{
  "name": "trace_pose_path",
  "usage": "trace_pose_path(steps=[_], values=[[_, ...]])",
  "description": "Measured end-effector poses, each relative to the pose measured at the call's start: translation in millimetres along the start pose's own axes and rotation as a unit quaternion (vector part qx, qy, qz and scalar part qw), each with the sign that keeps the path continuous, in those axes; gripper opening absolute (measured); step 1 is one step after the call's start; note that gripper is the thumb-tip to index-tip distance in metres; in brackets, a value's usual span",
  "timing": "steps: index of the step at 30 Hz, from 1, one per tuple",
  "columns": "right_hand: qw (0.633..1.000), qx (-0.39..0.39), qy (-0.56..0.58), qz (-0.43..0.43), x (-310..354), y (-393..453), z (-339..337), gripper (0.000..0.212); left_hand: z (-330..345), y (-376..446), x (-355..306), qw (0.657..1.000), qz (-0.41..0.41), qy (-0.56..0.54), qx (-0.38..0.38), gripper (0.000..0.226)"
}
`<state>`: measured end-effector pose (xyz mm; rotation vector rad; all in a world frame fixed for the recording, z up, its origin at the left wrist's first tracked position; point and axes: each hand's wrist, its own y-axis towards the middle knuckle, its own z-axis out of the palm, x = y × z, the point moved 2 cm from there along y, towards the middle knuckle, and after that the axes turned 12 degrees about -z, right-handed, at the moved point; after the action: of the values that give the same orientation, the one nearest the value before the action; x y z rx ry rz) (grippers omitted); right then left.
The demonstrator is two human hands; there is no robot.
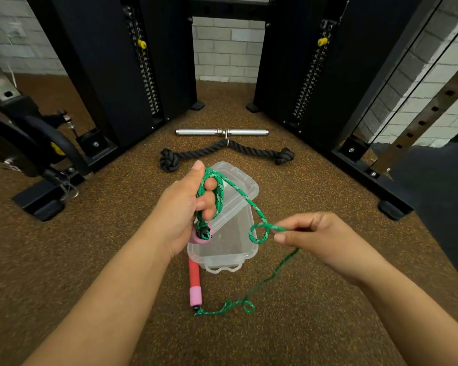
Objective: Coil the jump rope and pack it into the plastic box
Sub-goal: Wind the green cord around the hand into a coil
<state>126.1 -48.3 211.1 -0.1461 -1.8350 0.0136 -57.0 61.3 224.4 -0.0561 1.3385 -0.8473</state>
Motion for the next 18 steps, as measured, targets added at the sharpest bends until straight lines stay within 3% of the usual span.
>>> trace_pose_path(steps=[3,5,7,9,12,15,18], values=[[0.961,0.020,-0.274,0.017,-9,-1,0,0.022,3,-2,1,0.999,-0.002,0.040,0.012,0.045],[0.947,0.067,-0.312,0.027,-10,-2,5,0.063,8,-2,4,0.995,-0.006,0.094,0.027,0.046],[0.973,0.039,-0.225,-0.016,-4,-1,9,0.078,15,-3,9,0.990,-0.021,0.128,0.062,0.045],[0.992,-0.008,-0.095,-0.077,2,1,14,0.069,22,-6,13,0.982,-0.041,0.153,0.101,0.045],[0.993,0.012,0.007,-0.121,4,2,23,0.060,30,-10,17,0.970,-0.060,0.188,0.140,0.044],[0.990,0.057,0.075,-0.109,-1,2,29,0.049,27,-11,17,0.973,-0.072,0.157,0.150,0.042],[0.992,0.066,0.048,-0.099,-1,1,25,0.027,25,-10,14,0.981,-0.076,0.114,0.139,0.046]])
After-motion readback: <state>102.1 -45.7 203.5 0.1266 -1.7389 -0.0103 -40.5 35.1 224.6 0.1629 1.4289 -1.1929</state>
